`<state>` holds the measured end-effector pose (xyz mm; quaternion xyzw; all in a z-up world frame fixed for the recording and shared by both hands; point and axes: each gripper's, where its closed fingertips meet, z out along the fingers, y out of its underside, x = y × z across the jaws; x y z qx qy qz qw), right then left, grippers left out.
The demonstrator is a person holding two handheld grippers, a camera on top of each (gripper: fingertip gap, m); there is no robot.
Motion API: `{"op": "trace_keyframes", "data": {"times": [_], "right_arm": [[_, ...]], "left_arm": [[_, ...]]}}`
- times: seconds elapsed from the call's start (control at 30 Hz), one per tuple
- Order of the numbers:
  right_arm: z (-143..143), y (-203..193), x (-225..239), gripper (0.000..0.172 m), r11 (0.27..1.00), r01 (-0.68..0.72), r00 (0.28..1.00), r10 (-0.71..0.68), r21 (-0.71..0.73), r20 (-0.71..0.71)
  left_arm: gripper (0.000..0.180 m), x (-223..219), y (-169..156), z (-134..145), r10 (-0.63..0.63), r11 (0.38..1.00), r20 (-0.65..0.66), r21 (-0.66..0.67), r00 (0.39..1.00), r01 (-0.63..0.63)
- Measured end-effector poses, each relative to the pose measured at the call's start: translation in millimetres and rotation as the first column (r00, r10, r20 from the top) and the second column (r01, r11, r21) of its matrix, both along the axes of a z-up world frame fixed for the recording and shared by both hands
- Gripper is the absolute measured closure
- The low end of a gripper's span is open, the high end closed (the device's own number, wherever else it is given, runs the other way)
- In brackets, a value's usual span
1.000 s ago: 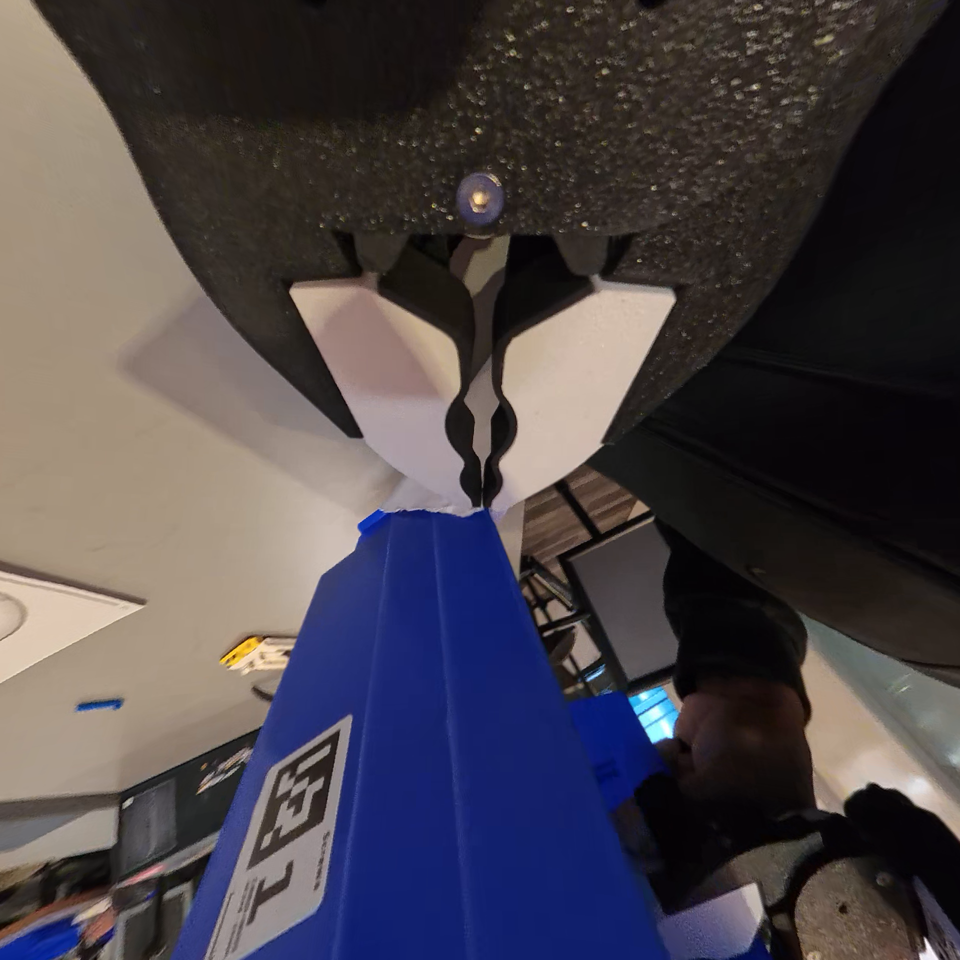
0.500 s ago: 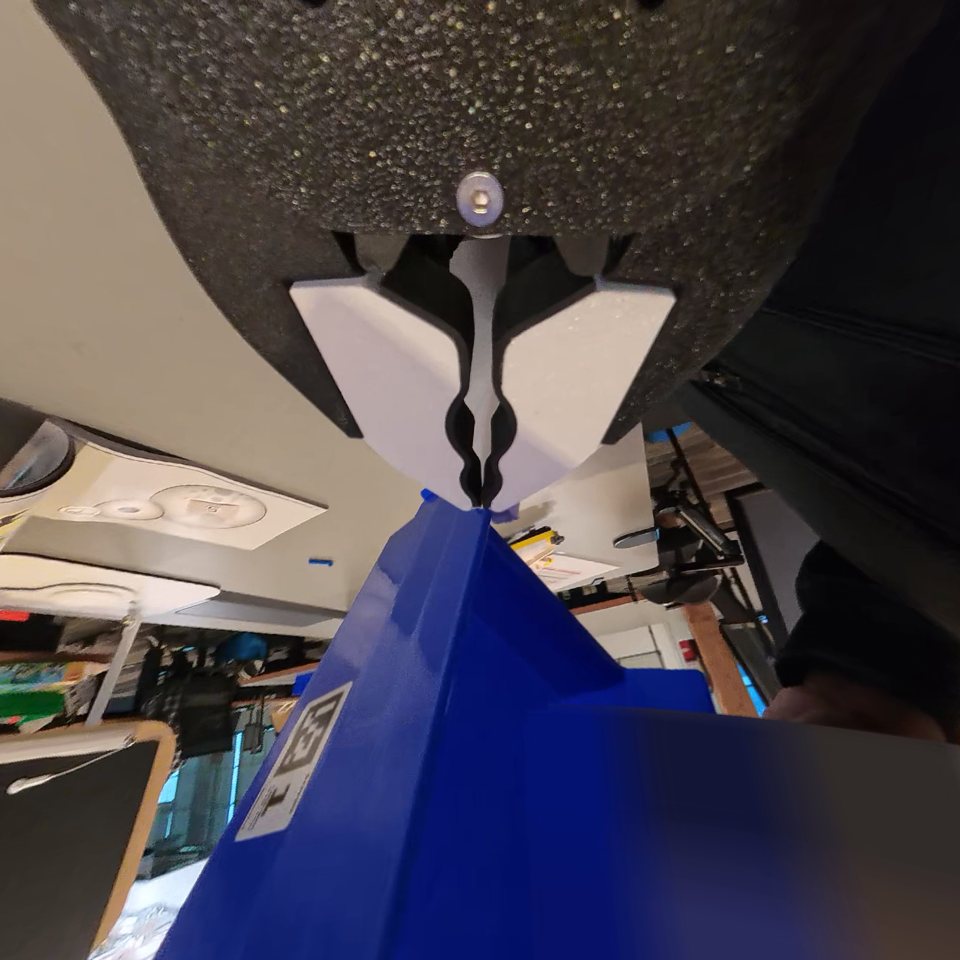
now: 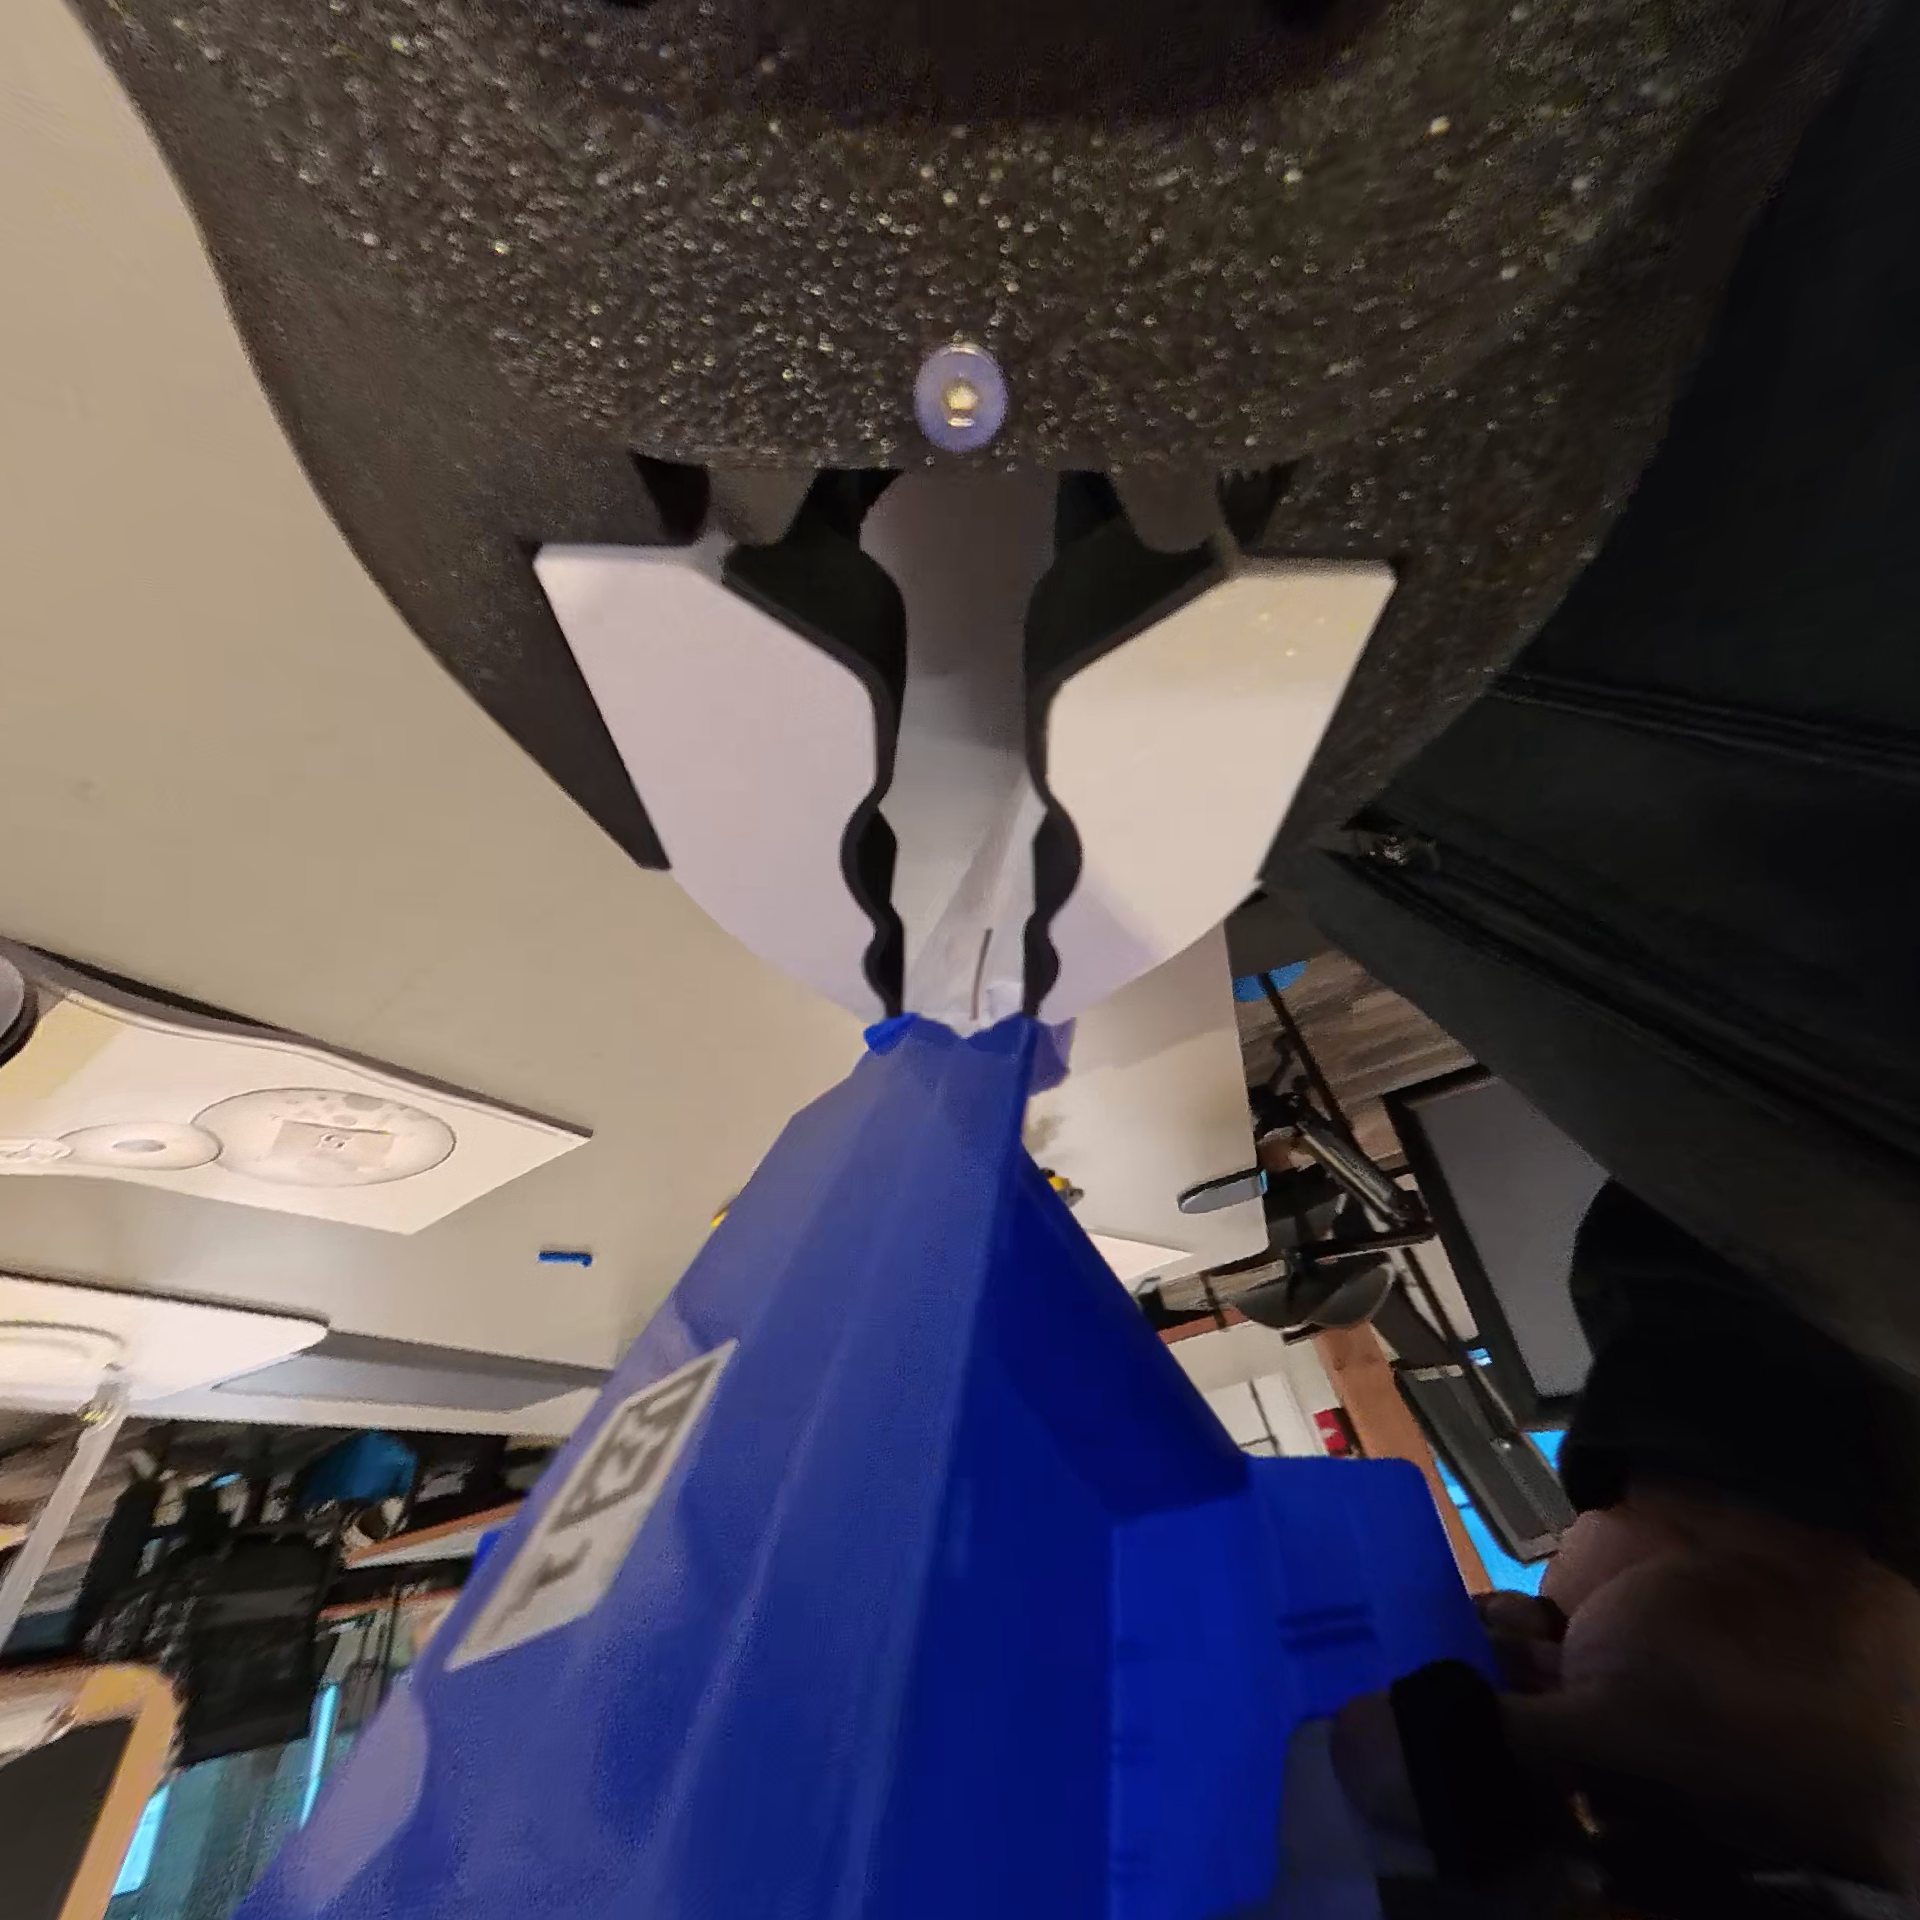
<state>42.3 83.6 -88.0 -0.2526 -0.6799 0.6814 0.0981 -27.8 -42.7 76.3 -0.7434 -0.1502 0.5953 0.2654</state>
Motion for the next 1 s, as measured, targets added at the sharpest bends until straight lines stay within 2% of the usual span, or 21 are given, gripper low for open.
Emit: {"op": "trace_keyframes", "data": {"times": [0.03,0.27,0.4,0.57,0.73,1.0], "right_arm": [[-0.6,0.6,-1.1,0.144,1.0,-0.023,0.999,0.023,-0.009,0.028],[-8.6,-15.1,2.8,0.139,0.962,-0.249,0.935,0.269,-0.114,0.232],[-9.9,-20.7,7.8,0.153,0.944,-0.306,0.907,0.329,-0.126,0.261],[-10.2,-25.1,12.4,0.155,0.937,-0.332,0.896,0.349,-0.108,0.273],[-10.9,-26.9,11.1,0.146,0.94,-0.334,0.902,0.341,-0.072,0.265],[-14.2,-32.3,15.2,0.156,0.946,-0.323,0.919,0.31,0.014,0.243]], "left_arm": [[0.156,0.1,-0.5,0.6,-0.002,1.0,0.002,0.001,1.0,0.002],[0.157,-1.8,-9.1,-2.2,0.01,1.0,0.029,0.014,1.0,-0.011],[0.156,-2.8,-16.5,-4.0,0.024,0.999,0.046,0.024,0.999,-0.025],[0.156,-4.6,-22.0,-5.2,0.031,0.999,0.065,0.032,0.997,-0.033],[0.156,-5.7,-23.6,-5.1,0.035,0.999,0.071,0.034,0.997,-0.038],[0.157,-5.4,-24.3,-5.2,0.044,0.999,0.067,0.011,0.997,-0.045]]}}
